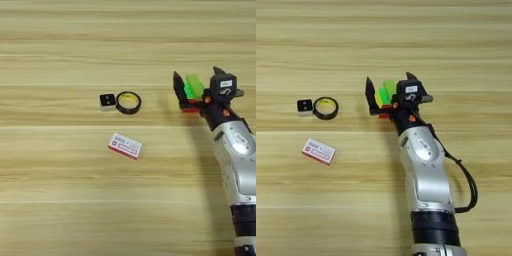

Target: Move the objects on the table

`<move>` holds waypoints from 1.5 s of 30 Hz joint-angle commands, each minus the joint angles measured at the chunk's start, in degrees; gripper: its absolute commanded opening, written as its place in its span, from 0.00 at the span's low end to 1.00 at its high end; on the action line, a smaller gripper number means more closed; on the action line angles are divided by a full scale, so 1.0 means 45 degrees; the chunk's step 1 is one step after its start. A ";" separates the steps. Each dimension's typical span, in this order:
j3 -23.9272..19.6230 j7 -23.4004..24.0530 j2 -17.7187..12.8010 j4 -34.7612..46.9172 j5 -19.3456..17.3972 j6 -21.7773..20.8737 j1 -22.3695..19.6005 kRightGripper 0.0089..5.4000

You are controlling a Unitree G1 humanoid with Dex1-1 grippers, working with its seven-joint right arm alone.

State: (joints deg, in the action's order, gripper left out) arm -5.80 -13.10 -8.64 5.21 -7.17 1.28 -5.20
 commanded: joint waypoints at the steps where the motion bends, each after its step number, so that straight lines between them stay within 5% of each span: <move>1: 0.0810 -0.0494 -0.0089 0.2078 -0.0104 0.0041 0.0587 1.00; 12: 0.2273 -0.2281 -0.0124 0.2504 -0.0798 0.0181 0.2381 1.00; 29: 0.3571 -0.3855 -0.0235 -0.0064 -0.0282 -0.0762 0.2371 1.00; 45: 0.3721 -0.3714 -0.0297 -0.0871 0.0450 -0.1184 0.2346 1.00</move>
State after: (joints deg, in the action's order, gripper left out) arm 11.41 -30.78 -9.80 -0.42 -5.53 -2.08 7.59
